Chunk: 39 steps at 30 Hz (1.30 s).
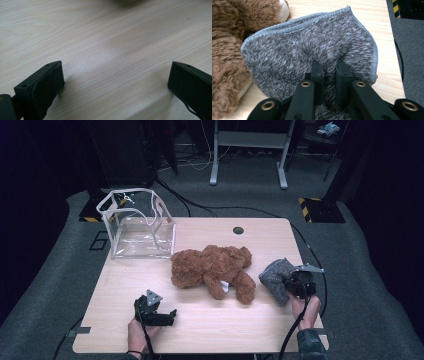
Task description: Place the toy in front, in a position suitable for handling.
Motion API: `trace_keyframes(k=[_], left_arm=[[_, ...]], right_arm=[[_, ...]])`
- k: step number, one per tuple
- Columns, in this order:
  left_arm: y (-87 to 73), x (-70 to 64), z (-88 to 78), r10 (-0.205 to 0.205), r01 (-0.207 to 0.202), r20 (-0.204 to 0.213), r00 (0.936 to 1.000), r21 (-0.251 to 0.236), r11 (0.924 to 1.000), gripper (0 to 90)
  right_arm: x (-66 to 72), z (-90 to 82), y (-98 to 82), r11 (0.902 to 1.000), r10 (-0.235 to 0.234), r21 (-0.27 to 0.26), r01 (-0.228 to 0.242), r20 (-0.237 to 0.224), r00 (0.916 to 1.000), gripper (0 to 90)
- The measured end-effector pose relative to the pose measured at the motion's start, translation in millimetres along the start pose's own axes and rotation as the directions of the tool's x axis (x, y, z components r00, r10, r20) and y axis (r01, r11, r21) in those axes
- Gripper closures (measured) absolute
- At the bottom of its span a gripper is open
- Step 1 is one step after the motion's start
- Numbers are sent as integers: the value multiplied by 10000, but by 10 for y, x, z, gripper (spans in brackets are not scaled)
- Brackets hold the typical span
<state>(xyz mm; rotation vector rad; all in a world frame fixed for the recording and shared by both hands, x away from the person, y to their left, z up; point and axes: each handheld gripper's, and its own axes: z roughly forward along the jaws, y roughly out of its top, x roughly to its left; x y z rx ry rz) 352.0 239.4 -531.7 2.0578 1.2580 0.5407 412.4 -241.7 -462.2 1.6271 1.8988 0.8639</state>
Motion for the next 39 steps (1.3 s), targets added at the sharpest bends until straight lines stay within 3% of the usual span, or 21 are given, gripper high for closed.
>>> trace_keyframes(k=[11,24,25,28,31,35,39], left_arm=[[0,0,0,-5,5,-1,10000,-4,10000,0],[0,0,0,2,-2,0,10000,1,10000,0],[0,0,0,-2,2,0,10000,-3,10000,0],[1,0,0,3,-3,3,10000,6,10000,0],[1,-1,-2,7,-7,14,10000,8,10000,0],[13,28,-15,-63,64,343,9994,-15,10000,6],[85,78,-59,-263,285,746,9969,-289,9992,7]], right_arm=[[2,159,-52,9972,641,370,-653,330,9974,790],[-16,301,-173,9912,945,888,-978,403,9947,746],[-29,312,-184,9926,810,881,-841,388,9960,735],[-26,329,-200,9888,1027,1043,-1063,398,9939,632],[-24,303,-201,9884,1123,979,-1165,474,9925,427],[-12,208,-153,9949,695,709,-713,283,9972,265],[59,48,-60,9988,287,403,-273,-346,9990,198]])
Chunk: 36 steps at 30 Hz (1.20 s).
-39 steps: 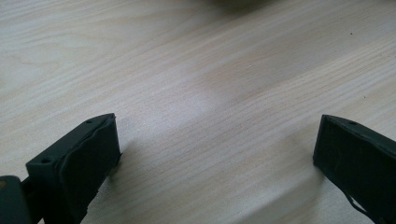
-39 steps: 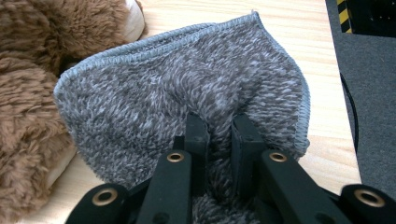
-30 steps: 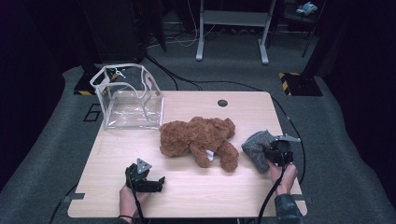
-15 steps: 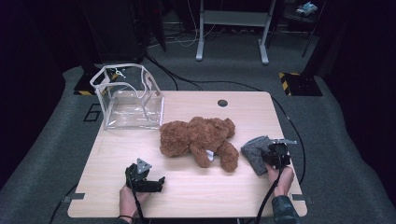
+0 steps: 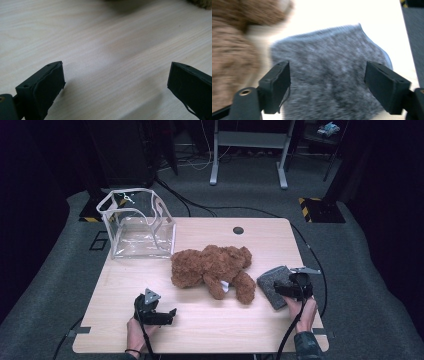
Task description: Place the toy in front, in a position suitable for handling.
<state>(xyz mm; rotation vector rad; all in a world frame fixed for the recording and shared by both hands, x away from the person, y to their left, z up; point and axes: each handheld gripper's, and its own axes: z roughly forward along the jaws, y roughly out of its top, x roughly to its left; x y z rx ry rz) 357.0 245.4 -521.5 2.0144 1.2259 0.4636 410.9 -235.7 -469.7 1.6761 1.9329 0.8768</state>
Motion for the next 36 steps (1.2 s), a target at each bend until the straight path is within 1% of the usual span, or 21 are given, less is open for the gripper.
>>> trace_keyframes(k=[1,3,4,7,8,11,16,18,19,20,23,24,25,26,28,29,31,32,33,34,36], left_arm=[[45,3,-10,-190,192,164,9997,-110,9998,7],[157,15,-37,-84,90,183,9998,-341,9994,7],[222,25,-55,-64,77,295,9995,-444,9990,5],[418,45,-79,5,29,488,9988,-693,9976,6],[480,59,-82,101,-65,550,9984,-658,9978,6],[642,73,-49,135,-90,613,9980,-726,9973,11],[889,72,33,222,-163,689,9974,-861,9962,30],[978,65,59,301,-243,684,9972,-846,9961,44],[1012,60,65,375,-315,683,9970,-862,9958,45],[1043,61,76,391,-328,726,9966,-860,9958,45],[1110,65,127,292,-216,884,9957,-853,9961,51],[1123,59,139,352,-282,864,9956,-808,9963,69],[1130,46,162,415,-356,781,9961,-760,9965,95],[1133,41,184,453,-399,775,9960,-705,9967,116],[1135,35,225,490,-448,854,9951,-508,9977,162],[1134,30,240,493,-457,796,9956,-454,9979,180],[1131,33,256,435,-394,949,9945,-446,9982,206],[1127,32,263,462,-413,977,9941,-510,9978,209],[1126,33,266,478,-423,1039,9934,-545,9976,213],[1122,32,270,436,-373,1065,9934,-611,9974,220],[1112,42,272,475,-404,1119,9926,-651,9971,250]], right_arm=[[32,-28,21,9999,-136,-20,136,-192,9997,184],[111,-78,63,9989,-461,-154,452,-652,9968,169],[159,-90,91,9981,-610,-166,599,-829,9947,159],[334,-112,173,9933,-1134,-361,1094,-1382,9839,144],[396,-109,202,9914,-1284,-435,1232,-1534,9798,144],[559,-86,302,9873,-1563,-601,1474,-1917,9689,142],[805,-53,547,9827,-1767,-944,1591,-2256,9580,151],[904,-33,663,9780,-1997,-1069,1790,-2339,9515,158],[958,-22,720,9764,-2073,-1099,1861,-2336,9500,163],[1003,-4,774,9723,-2241,-1201,2006,-2347,9459,171],[1141,61,919,9680,-2408,-1288,2154,-2354,9416,198],[1184,86,956,9687,-2401,-1224,2162,-2377,9412,215],[1221,112,987,9662,-2475,-1301,2224,-2278,9417,238],[1250,141,1011,9640,-2577,-1261,2341,-2267,9393,249],[1287,205,1045,9661,-2540,-1059,2355,-2255,9406,303],[1291,233,1051,9656,-2571,-1003,2401,-2263,9395,319],[1301,282,1051,9719,-2337,-824,2206,-2228,9464,418],[1282,304,1046,9690,-2463,-762,2350,-2242,9429,441],[1276,318,1037,9710,-2381,-763,2265,-2293,9438,502],[1270,332,1027,9689,-2466,-799,2342,-2318,9410,566],[1288,349,1004,9707,-2397,-714,2294,-2259,9442,671]])
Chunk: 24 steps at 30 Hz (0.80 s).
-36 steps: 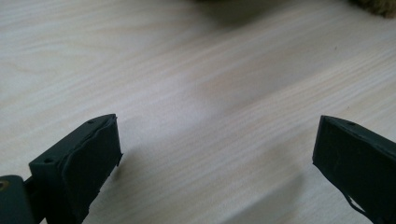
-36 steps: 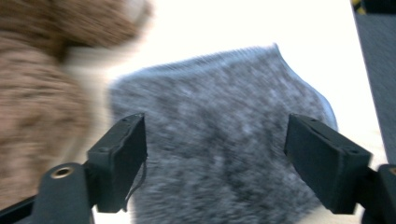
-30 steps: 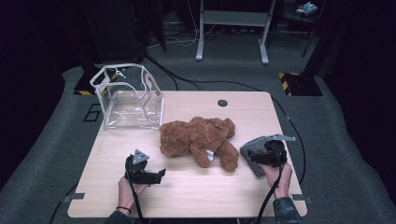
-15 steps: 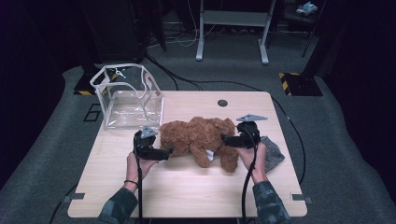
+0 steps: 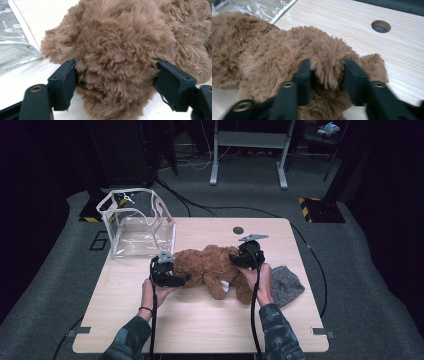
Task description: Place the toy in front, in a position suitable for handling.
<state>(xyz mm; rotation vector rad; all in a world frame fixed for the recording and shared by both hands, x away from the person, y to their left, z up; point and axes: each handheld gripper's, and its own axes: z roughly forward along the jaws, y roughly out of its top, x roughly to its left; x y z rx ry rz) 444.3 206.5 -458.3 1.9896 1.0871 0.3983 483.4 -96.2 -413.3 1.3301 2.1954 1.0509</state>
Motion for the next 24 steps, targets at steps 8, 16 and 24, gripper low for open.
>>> trace_keyframes(k=[8,16,24], left_arm=[[-102,21,15,35,-34,37,10000,-445,9990,504],[-109,30,-6,62,-57,87,9999,-559,9984,690],[-90,-56,-9,12,13,413,9991,-608,9981,709]], right_arm=[[-21,-1,-102,9997,-107,-237,103,-147,9998,865],[57,-183,-77,9981,-71,-620,53,-288,9996,872],[-1,-296,-99,9966,-48,-817,31,-213,9998,872]])
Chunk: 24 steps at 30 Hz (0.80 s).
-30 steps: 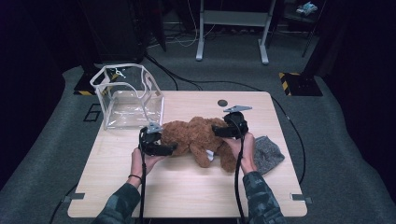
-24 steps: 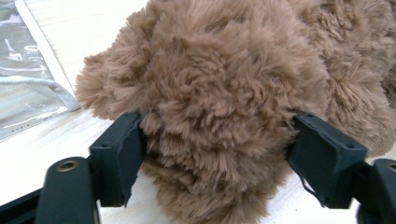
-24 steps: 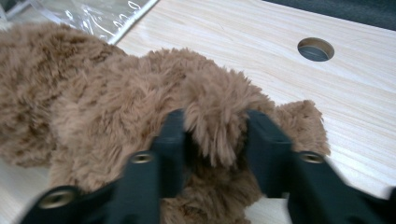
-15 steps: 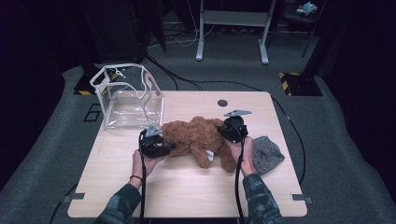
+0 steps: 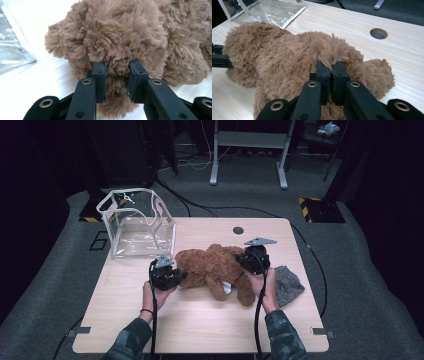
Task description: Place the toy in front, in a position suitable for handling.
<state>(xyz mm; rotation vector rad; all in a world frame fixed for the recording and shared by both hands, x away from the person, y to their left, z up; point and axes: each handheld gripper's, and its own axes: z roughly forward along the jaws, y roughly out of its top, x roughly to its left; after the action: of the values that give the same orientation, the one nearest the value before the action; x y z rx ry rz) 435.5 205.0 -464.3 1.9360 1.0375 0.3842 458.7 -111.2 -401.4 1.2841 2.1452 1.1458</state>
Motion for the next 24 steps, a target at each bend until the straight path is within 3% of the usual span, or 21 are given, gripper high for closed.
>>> trace_keyframes(k=[7,12,14,17,19,24], left_arm=[[30,-100,35,34,-33,306,9995,-20,10000,707],[46,-171,69,68,-61,478,9988,-145,9999,694],[54,-184,71,170,-166,388,9991,-99,9998,654],[50,-186,63,178,-180,203,9996,98,9998,468],[26,-197,60,240,-239,-63,9997,178,9996,335],[-84,-214,82,421,-410,-299,9987,353,9985,235]], right_arm=[[-72,-88,-56,9992,384,64,-385,171,9991,871],[-178,-74,-156,9968,673,404,-693,477,9966,871],[-215,-39,-201,9955,737,553,-763,476,9961,868],[-229,-10,-229,9949,719,676,-755,532,9960,850],[-234,-23,-226,9956,656,629,-692,579,9962,804],[-243,-123,-203,9967,665,427,-696,715,9952,500]])
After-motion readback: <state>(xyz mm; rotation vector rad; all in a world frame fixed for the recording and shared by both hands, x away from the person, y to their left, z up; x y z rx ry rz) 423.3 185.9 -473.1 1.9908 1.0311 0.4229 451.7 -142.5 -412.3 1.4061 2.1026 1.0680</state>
